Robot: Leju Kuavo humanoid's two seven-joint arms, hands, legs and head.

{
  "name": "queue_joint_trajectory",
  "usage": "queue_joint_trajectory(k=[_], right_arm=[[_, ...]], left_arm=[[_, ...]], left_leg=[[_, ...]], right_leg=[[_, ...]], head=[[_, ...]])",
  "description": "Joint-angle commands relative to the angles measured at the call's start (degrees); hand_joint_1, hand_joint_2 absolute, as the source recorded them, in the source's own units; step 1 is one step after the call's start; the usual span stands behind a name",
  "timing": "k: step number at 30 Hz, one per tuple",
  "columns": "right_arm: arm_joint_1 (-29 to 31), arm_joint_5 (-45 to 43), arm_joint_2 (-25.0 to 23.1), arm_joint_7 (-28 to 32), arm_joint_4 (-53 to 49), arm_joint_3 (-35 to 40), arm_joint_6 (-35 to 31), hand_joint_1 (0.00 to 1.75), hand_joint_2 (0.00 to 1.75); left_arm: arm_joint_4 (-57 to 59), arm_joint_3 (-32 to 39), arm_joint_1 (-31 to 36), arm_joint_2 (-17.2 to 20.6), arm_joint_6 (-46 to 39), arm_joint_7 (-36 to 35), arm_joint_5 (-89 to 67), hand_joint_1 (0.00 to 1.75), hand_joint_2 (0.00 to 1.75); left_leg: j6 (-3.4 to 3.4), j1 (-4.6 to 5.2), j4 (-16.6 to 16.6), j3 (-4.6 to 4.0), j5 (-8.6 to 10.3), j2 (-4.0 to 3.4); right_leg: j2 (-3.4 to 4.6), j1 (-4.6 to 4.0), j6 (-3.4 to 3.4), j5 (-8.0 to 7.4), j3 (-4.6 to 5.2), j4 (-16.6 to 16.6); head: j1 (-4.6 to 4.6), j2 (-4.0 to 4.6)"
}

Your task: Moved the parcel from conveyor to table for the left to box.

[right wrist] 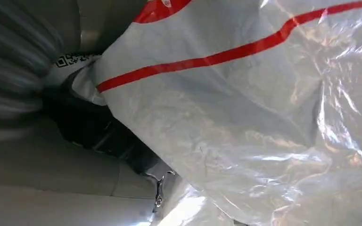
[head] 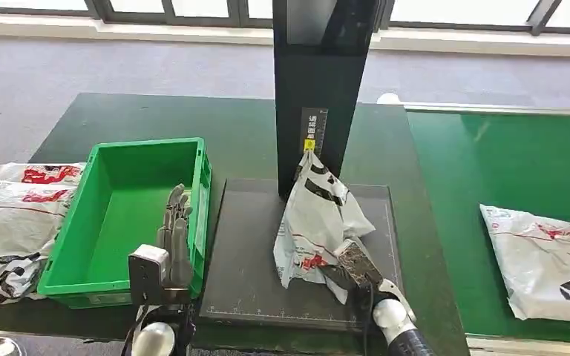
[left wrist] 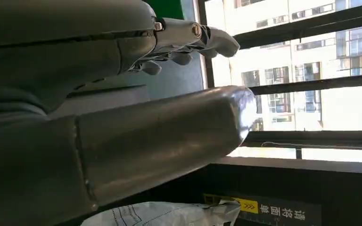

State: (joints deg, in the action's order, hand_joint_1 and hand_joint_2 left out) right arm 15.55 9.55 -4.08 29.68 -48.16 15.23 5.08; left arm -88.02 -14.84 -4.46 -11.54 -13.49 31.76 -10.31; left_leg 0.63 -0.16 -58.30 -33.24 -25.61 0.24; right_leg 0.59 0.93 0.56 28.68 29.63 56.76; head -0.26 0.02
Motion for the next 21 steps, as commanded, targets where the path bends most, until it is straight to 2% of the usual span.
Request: queue_joint_trajectory(k=[1, 3, 4, 7, 11, 18, 21], right_arm=[[-2.62, -1.31, -1.47, 1.85, 3.66, -0.06, 6.98, 0.00, 1.75], [-7.06, -0.56, -0.66, 0.63, -4.24, 0.60, 7.36, 0.00, 1.75], [-9.56, 0.07, 0.03, -0.06, -8.78, 1.20, 7.36, 0.00, 0.00], [-13.80, 2.04, 1.65, -3.01, -16.66, 2.62, 5.96, 0.00, 0.00], [-18.15, 3.92, 3.70, -4.55, -25.53, 5.78, 5.70, 0.00, 0.00], [-19.23, 5.18, 4.14, -5.70, -28.23, 6.67, 4.29, 0.00, 0.00], [-22.17, 6.42, 4.72, -6.26, -33.88, 7.67, 2.89, 0.00, 0.00]], left_arm=[[2.02, -2.24, 1.56, 0.94, 0.83, -1.13, -0.57, 0.00, 0.00], [1.49, -2.18, 1.65, 0.58, 1.94, -1.79, -0.94, 0.00, 0.00], [1.21, -2.05, 1.60, 0.43, 2.09, -1.99, -1.13, 0.00, 0.00], [0.36, -1.80, 0.85, 0.58, 2.01, -2.12, -1.25, 0.00, 0.00], [-0.55, -1.37, 0.04, 0.62, 1.82, -2.11, -1.46, 0.00, 0.00], [-0.79, -1.28, -0.15, 0.59, 1.87, -2.18, -1.62, 0.00, 0.00], [-1.23, -1.20, -0.36, 0.60, 2.09, -2.31, -1.86, 0.00, 0.00]], left_leg=[[0.03, -0.04, 0.19, -0.13, 0.18, 0.13], [0.03, -0.03, 0.18, -0.13, 0.18, 0.16], [0.03, -0.07, 0.14, -0.08, 0.14, 0.16], [0.04, -0.05, 0.16, -0.14, 0.15, 0.38], [0.03, 0.01, 0.18, -0.01, 0.04, 0.30], [0.04, 0.00, 0.04, -0.10, -0.17, 0.10], [0.05, 0.00, 0.03, -0.19, -0.18, 0.14]], right_leg=[[-0.20, -0.05, -0.08, -0.12, 0.08, -0.19], [-0.23, -0.04, -0.10, -0.12, 0.07, -0.16], [-0.22, -0.08, -0.10, -0.08, 0.02, -0.15], [-0.45, -0.06, -0.11, -0.01, 0.02, -0.16], [-0.39, -0.02, -0.12, 0.07, -0.11, -0.18], [-0.19, -0.02, -0.15, 0.23, -0.01, -0.04], [-0.23, -0.02, -0.15, 0.25, 0.03, -0.02]], head=[[0.00, 0.00], [0.02, 0.00], [0.00, -0.02], [0.00, 0.00], [0.00, -0.02], [0.02, -0.02], [0.00, 0.00]])
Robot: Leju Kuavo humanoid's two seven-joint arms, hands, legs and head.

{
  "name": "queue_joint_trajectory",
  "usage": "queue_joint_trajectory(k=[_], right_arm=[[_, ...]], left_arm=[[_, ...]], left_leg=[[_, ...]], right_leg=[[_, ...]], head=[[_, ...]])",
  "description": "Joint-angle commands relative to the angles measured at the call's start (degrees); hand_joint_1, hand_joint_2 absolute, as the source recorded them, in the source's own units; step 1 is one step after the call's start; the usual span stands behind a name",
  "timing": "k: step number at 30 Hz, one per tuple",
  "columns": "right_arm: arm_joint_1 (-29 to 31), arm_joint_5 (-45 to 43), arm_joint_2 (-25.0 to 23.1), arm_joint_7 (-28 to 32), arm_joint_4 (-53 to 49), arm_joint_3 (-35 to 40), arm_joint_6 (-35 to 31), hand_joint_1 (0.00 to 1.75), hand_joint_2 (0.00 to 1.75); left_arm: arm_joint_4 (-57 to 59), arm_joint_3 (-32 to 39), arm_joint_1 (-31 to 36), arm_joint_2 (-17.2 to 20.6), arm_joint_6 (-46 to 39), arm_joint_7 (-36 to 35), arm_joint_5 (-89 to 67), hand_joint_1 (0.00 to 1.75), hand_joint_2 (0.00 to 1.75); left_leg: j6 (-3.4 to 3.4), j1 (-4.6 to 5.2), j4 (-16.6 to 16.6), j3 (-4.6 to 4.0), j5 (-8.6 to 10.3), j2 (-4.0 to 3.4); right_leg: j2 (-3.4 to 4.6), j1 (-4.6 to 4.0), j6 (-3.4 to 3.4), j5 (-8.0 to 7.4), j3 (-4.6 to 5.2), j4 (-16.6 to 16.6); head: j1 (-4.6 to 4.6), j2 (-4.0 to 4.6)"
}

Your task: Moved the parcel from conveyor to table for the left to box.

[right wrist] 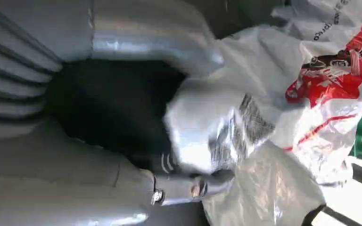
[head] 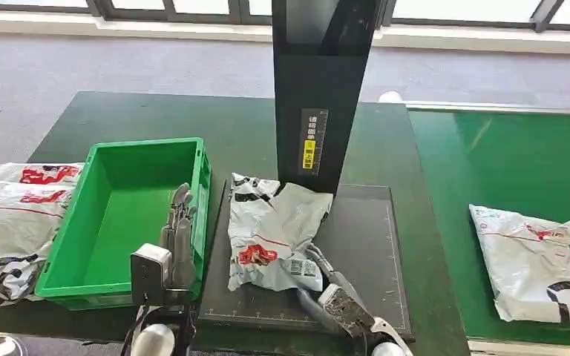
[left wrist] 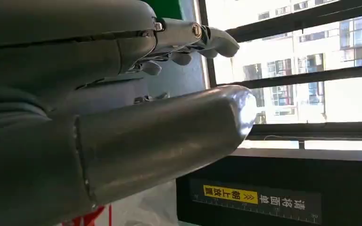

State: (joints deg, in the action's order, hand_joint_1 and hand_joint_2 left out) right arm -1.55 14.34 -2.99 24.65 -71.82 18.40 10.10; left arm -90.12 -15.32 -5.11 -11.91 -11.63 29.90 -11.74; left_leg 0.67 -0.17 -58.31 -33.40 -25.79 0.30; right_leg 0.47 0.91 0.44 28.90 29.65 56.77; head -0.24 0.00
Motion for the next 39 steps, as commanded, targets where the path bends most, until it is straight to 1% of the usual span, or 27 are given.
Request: queue_joint_trajectory(k=[1, 5, 7, 10, 13, 18, 22, 23, 25, 26, 27, 28, 29, 30, 32, 33, 34, 35, 36, 38, 39], right_arm=[[-5.97, 2.20, 3.93, -2.23, -12.03, 5.00, -2.35, 0.00, 0.00], [-5.96, 4.87, 4.13, -5.82, -13.91, 5.87, -3.99, 0.00, 0.00], [-6.09, 6.31, 3.22, -7.79, -14.00, 4.33, -5.26, 0.00, 0.00], [-7.75, 11.38, 2.13, -10.52, -15.37, 1.01, -9.26, 0.00, 0.00], [-9.24, 12.85, 1.69, -10.65, -17.29, -0.54, -10.14, 0.00, 0.00], [-9.24, 12.85, 1.69, -10.65, -17.29, -0.54, -10.14, 0.00, 0.00], [-9.27, 13.39, 1.33, -10.44, -17.43, -0.83, -10.40, 0.00, 0.00], [-9.62, 14.80, 1.05, -9.11, -18.47, -1.43, -11.59, 0.00, 0.00], [-11.19, 15.99, 0.33, -3.60, -24.04, -3.13, -14.77, 0.00, 0.00], [-12.14, 15.70, -0.50, -0.64, -28.06, -4.43, -16.86, 0.00, 0.00], [-13.41, 14.50, -1.29, 2.18, -33.22, -6.11, -18.04, 0.00, 0.00], [-14.49, 13.80, -1.70, 3.79, -36.87, -7.17, -18.72, 0.00, 0.00], [-15.75, 11.36, -2.10, 6.22, -40.22, -8.32, -18.64, 0.00, 1.75], [-17.08, 8.57, -2.30, 9.47, -43.29, -9.17, -17.90, 0.00, 1.75], [-18.95, 6.10, -2.86, 14.09, -46.32, -10.71, -15.56, 0.00, 1.75], [-19.34, 4.29, -2.44, 15.35, -47.60, -10.75, -14.42, 0.00, 1.75], [-19.14, 1.99, 0.11, 15.35, -49.14, -9.58, -15.75, 0.00, 1.75], [-19.11, 0.86, 1.36, 15.35, -48.69, -9.29, -16.24, 0.00, 1.75], [-18.57, -1.80, 2.98, 15.35, -47.31, -9.16, -16.63, 0.00, 1.75], [-17.78, -3.52, 4.14, 15.35, -45.72, -8.34, -16.61, 0.00, 1.75], [-17.43, -3.63, 4.40, 15.35, -45.13, -7.86, -17.01, 0.00, 1.75]], left_arm=[[0.83, -0.80, 0.47, 0.97, 0.56, -0.58, -0.52, 0.00, 0.00], [1.21, -0.85, 2.09, 0.47, 1.63, -1.42, -0.87, 0.00, 0.00], [1.07, -0.64, 2.33, 0.12, 1.82, -1.92, -1.09, 0.00, 0.00], [-0.22, -0.28, 1.19, -0.28, 1.84, -2.20, -1.55, 0.00, 0.00], [-1.25, 0.02, 0.03, -0.31, 1.53, -2.20, -1.63, 0.00, 0.00], [-1.25, 0.02, 0.03, -0.31, 1.53, -2.20, -1.63, 0.00, 0.00], [-1.23, 0.26, 0.06, -0.36, 1.61, -2.19, -1.55, 0.00, 0.00], [-1.40, 0.71, -0.07, -0.64, 1.42, -2.21, -1.54, 0.00, 0.00], [-2.57, 1.69, -0.55, -0.87, 0.69, -1.77, -1.65, 0.00, 0.00], [-3.60, 2.12, -0.57, -1.22, -1.65, -0.93, -3.04, 0.00, 0.00], [-4.60, 1.96, -0.42, -1.10, -5.77, -2.32, -8.25, 0.00, 0.00], [-5.12, 1.38, -0.20, -0.95, -8.11, -3.07, -11.18, 0.00, 0.00], [-4.86, 0.47, 0.39, -0.13, -11.40, -4.58, -17.56, 0.00, 0.00], [-3.53, -0.27, 1.35, 0.64, -15.75, -5.78, -25.49, 0.00, 0.00], [-0.14, -1.57, 3.75, 2.27, -18.28, -9.02, -31.55, 0.00, 0.00], [1.92, -1.90, 5.10, 3.17, -17.72, -10.92, -33.31, 0.00, 0.00], [3.83, -3.25, 7.11, 5.24, -11.62, -13.51, -33.59, 0.00, 0.00], [4.62, -3.50, 7.77, 5.76, -10.96, -13.25, -34.61, 0.00, 0.00], [6.59, -3.63, 8.88, 6.05, -10.94, -14.22, -38.83, 0.00, 0.00], [8.18, -4.06, 9.27, 6.05, -12.44, -15.97, -44.66, 0.00, 0.00], [9.05, -4.52, 9.43, 6.34, -12.33, -16.99, -47.23, 0.00, 1.75]], left_leg=[[0.01, 0.01, 0.05, -0.06, 0.01, 0.13], [0.01, 0.01, 0.05, -0.10, 0.01, 0.13], [0.02, 0.00, 0.07, -0.17, 0.05, 0.15], [0.01, 0.01, 0.05, -0.17, 0.01, 0.11], [0.01, 0.02, 0.05, -0.17, 0.01, 0.16], [0.02, 0.02, 0.13, -0.14, 0.02, 0.05], [0.01, 0.02, 0.13, -0.15, 0.03, 0.11], [0.01, 0.03, 0.16, -0.14, 0.04, 0.07], [0.01, 0.03, 0.06, -0.19, 0.01, 0.07], [0.02, 0.02, 0.12, -0.19, 0.03, 0.09], [0.01, 0.06, -0.03, -0.32, -0.01, 0.13], [0.02, 0.05, 0.02, -0.30, -0.01, 0.14], [0.01, 0.06, -0.06, -0.37, -0.02, 0.15], [0.02, 0.07, -0.04, -0.39, -0.02, 0.22], [0.02, 0.07, 0.03, -0.29, 0.00, 0.30], [0.03, 0.07, 0.08, -0.27, 0.04, 0.41], [0.02, 0.08, 0.08, -0.26, 0.06, 0.46], [0.03, 0.07, 0.15, -0.21, 0.08, 0.48], [-0.01, 0.08, 0.10, -0.20, 0.05, 0.36], [0.00, 0.05, 0.24, -0.14, 0.12, 0.34], [0.00, 0.04, 0.27, -0.13, 0.14, 0.29]], right_leg=[[-0.18, 0.00, -0.05, 0.04, 0.07, -0.04], [-0.19, 0.01, -0.06, 0.03, 0.11, -0.05], [-0.23, 0.00, -0.06, 0.00, 0.18, -0.07], [-0.17, 0.00, -0.05, 0.02, 0.19, -0.05], [-0.22, 0.02, -0.04, 0.04, 0.18, -0.06], [-0.13, 0.01, -0.07, 0.00, 0.16, -0.13], [-0.18, 0.01, -0.06, 0.01, 0.17, -0.13], [-0.14, 0.02, -0.07, 0.00, 0.18, -0.15], [-0.13, 0.03, -0.05, 0.04, 0.23, -0.05], [-0.18, 0.01, -0.08, 0.03, 0.22, -0.11], [-0.19, 0.06, -0.05, 0.10, 0.36, 0.08], [-0.21, 0.05, -0.08, 0.09, 0.33, 0.03], [-0.20, 0.06, -0.05, 0.11, 0.39, 0.11], [-0.28, 0.07, -0.07, 0.14, 0.39, 0.11], [-0.36, 0.06, -0.08, 0.13, 0.27, 0.02], [-0.48, 0.07, -0.09, 0.14, 0.22, -0.02], [-0.50, 0.08, -0.06, 0.13, 0.21, -0.03], [-0.53, 0.07, -0.09, 0.13, 0.15, -0.10], [-0.36, 0.08, -0.04, 0.11, 0.19, -0.06], [-0.39, 0.05, -0.06, 0.02, 0.10, -0.22], [-0.36, 0.04, -0.07, -0.02, 0.09, -0.26]], head=[[-0.02, 0.02], [-0.02, 0.02], [-0.02, 0.00], [-0.02, 0.02], [-0.02, 0.02], [0.00, 0.00], [-0.02, 0.02], [-0.02, 0.02], [0.00, 0.02], [-0.02, 0.00], [-0.02, 0.00], [-0.02, 0.02], [-0.02, 0.00], [-0.02, 0.00], [-0.02, 0.02], [-0.02, 0.00], [-0.02, 0.00], [-0.02, 0.00], [-0.02, 0.02], [-0.02, 0.02], [0.00, 0.00]])
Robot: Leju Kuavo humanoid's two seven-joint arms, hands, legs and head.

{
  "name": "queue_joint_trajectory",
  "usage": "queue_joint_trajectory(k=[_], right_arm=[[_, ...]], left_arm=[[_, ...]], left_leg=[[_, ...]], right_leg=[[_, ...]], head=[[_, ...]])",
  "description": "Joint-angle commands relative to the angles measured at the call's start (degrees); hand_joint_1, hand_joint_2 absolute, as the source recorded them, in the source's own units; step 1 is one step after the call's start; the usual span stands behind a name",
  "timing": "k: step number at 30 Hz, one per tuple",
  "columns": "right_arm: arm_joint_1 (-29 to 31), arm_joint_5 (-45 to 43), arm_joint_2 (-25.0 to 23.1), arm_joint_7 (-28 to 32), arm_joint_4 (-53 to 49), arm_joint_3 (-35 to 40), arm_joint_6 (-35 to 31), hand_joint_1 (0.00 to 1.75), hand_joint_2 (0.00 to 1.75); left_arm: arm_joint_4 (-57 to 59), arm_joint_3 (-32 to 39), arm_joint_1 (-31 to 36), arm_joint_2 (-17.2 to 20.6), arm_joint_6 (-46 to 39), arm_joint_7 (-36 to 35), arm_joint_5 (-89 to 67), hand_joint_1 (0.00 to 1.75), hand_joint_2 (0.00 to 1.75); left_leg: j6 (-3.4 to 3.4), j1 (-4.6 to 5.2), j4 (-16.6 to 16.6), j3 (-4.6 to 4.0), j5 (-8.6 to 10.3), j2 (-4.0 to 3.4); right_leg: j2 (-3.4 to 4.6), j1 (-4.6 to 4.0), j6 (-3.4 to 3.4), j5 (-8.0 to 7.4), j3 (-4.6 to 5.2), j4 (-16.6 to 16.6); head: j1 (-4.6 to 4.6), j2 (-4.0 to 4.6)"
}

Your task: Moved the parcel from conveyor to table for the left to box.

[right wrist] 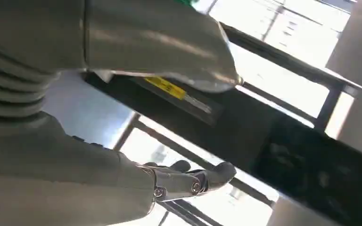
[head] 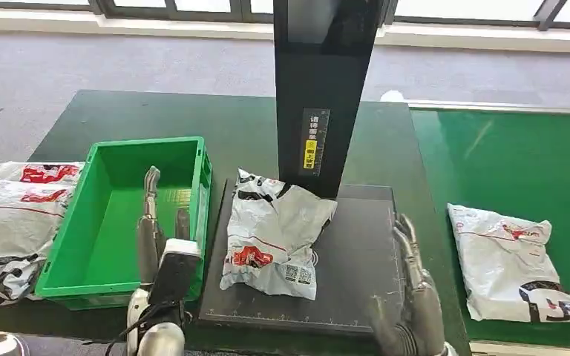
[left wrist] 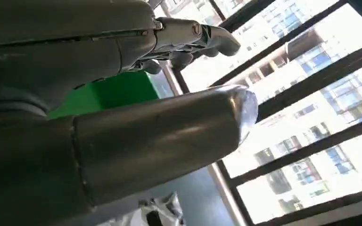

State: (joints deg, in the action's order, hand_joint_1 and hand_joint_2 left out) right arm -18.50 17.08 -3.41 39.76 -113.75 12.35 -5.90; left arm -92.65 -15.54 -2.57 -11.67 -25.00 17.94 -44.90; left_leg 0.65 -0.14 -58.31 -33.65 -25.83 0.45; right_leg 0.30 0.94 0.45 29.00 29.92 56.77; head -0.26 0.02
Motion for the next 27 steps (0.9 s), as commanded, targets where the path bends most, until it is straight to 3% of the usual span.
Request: queue_joint_trajectory(k=[1, 22, 27], right_arm=[[0.19, -7.08, 5.42, 0.24, -2.47, -0.67, -1.61, 0.00, 1.75], [0.49, -7.21, 5.51, 0.24, -2.18, -0.24, -1.84, 0.00, 1.75], [1.47, -6.78, 5.05, 0.24, -0.85, 1.53, -2.05, 0.00, 1.75]], left_arm=[[12.72, -4.85, 6.83, 6.44, 2.10, -7.25, -17.49, 0.00, 1.75], [13.18, -5.01, 6.72, 6.57, 2.65, -7.96, -18.42, 0.00, 1.75], [17.28, -6.07, 7.08, 7.46, 9.16, -13.62, -28.17, 0.00, 1.75]], left_leg=[[0.01, -0.01, 0.19, 0.09, 0.13, 0.03], [0.02, 0.00, 0.09, 0.07, 0.05, -0.04], [0.02, 0.01, 0.10, 0.10, 0.04, -0.08]], right_leg=[[-0.10, -0.02, -0.05, -0.11, -0.11, -0.21], [0.00, -0.01, -0.04, -0.03, -0.08, -0.09], [0.05, 0.00, -0.04, -0.04, -0.10, -0.09]], head=[[0.00, -0.02], [0.02, 0.00], [0.02, -0.02]])
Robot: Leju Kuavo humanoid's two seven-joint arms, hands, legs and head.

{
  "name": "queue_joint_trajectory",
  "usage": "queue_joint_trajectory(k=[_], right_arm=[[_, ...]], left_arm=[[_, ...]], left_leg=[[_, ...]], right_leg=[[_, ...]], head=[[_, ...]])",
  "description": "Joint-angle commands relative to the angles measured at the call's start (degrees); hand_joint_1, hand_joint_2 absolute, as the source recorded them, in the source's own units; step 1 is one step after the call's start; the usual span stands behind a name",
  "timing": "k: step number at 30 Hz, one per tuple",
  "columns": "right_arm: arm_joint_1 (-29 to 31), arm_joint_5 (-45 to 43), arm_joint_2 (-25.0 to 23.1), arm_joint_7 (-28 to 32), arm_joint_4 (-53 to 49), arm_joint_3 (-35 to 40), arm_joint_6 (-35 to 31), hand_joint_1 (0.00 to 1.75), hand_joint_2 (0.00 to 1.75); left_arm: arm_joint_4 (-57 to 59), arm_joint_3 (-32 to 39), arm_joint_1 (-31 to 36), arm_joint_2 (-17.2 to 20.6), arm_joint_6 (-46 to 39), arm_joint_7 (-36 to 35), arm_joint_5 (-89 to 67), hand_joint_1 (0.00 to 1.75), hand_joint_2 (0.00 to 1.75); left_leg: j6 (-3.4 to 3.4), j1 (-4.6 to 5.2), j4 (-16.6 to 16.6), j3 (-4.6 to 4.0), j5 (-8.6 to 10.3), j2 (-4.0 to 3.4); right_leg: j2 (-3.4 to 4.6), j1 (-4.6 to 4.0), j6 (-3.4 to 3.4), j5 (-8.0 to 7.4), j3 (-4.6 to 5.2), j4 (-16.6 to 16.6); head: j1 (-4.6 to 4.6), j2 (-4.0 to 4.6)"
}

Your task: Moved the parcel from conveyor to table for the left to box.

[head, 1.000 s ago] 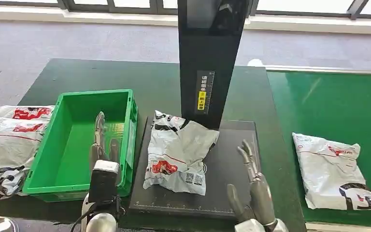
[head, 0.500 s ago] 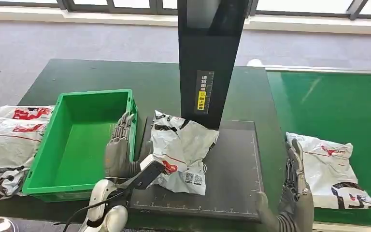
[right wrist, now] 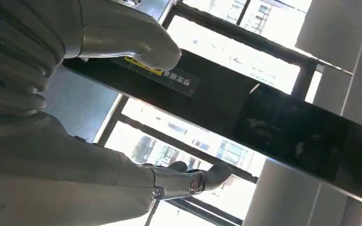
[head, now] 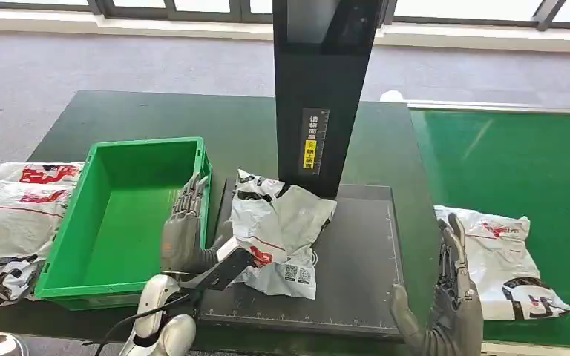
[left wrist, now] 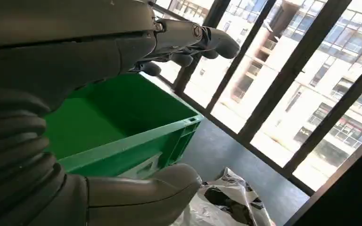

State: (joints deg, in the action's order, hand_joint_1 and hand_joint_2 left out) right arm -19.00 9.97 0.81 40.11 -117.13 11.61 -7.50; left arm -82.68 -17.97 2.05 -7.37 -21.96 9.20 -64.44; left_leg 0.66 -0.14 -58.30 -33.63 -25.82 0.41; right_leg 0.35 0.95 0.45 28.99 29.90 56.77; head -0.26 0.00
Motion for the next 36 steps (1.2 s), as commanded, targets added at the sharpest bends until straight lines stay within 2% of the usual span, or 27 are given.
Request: queue_joint_trajectory(k=[1, 2, 3, 8, 9, 12, 16, 36], right_arm=[[1.92, 0.51, 0.77, -0.11, 2.89, 2.38, -0.67, 0.00, 1.75], [1.97, 0.52, 0.69, -0.11, 3.17, 2.34, -0.63, 0.00, 1.75], [2.09, 0.65, 0.65, -0.11, 3.40, 2.33, -0.68, 0.00, 1.75], [2.80, 0.52, 0.31, -0.11, 4.19, 1.43, -0.70, 0.00, 1.75], [2.28, 0.31, -0.18, -0.11, 4.16, 0.94, -0.49, 0.00, 1.75], [1.39, 0.43, -0.41, -0.11, 3.45, 0.98, -0.64, 0.00, 1.75], [1.20, 0.09, 0.44, -0.11, 3.62, 1.21, -1.16, 0.00, 1.75], [1.31, -0.60, 1.61, -0.11, 3.94, 1.91, -2.96, 0.00, 1.75]], left_arm=[[9.77, -5.17, 3.27, 3.74, 10.51, -6.72, -13.35, 0.00, 1.75], [11.00, -5.66, 3.50, 3.74, 11.34, -6.82, -14.53, 0.00, 0.00], [12.28, -6.11, 3.84, 3.61, 12.08, -6.85, -15.34, 0.00, 1.75], [15.53, -7.26, 5.02, 3.57, 14.08, -4.89, -16.23, 0.00, 1.75], [12.93, -7.42, 3.49, 4.28, 12.57, -2.42, -15.09, 0.00, 1.75], [5.10, -7.10, -0.71, 5.77, 13.06, -1.64, -14.09, 0.00, 1.75], [1.02, -6.60, -2.01, 5.96, 12.89, -0.46, -12.29, 0.00, 1.75], [0.90, -5.79, -2.10, 5.79, 9.66, 1.73, -8.87, 0.00, 1.75]], left_leg=[[0.03, 0.00, 0.16, 0.12, 0.05, -0.06], [0.02, 0.00, 0.14, 0.13, 0.04, 0.00], [0.05, 0.01, 0.37, 0.21, 0.14, -0.01], [0.03, 0.01, 0.22, 0.16, 0.07, -0.05], [0.02, 0.00, 0.13, 0.11, 0.04, 0.00], [0.03, 0.01, 0.12, 0.11, 0.00, -0.10], [0.04, -0.01, 0.18, 0.15, -0.03, -0.16], [0.03, -0.01, 0.07, 0.06, -0.05, 0.00]], right_leg=[[0.01, -0.01, -0.06, -0.05, -0.10, -0.15], [-0.05, -0.01, -0.05, -0.03, -0.14, -0.14], [-0.08, -0.01, -0.11, -0.12, -0.21, -0.35], [-0.02, -0.01, -0.07, -0.07, -0.14, -0.21], [-0.06, -0.01, -0.05, -0.03, -0.12, -0.13], [0.05, -0.01, -0.06, -0.02, -0.06, -0.10], [0.08, -0.03, -0.09, -0.01, -0.18, -0.16], [-0.03, -0.02, -0.07, 0.07, -0.07, -0.06]], head=[[0.02, 0.00], [0.02, 0.02], [0.00, 0.02], [0.02, 0.00], [0.00, 0.00], [0.00, 0.00], [0.02, 0.02], [0.00, 0.00]])
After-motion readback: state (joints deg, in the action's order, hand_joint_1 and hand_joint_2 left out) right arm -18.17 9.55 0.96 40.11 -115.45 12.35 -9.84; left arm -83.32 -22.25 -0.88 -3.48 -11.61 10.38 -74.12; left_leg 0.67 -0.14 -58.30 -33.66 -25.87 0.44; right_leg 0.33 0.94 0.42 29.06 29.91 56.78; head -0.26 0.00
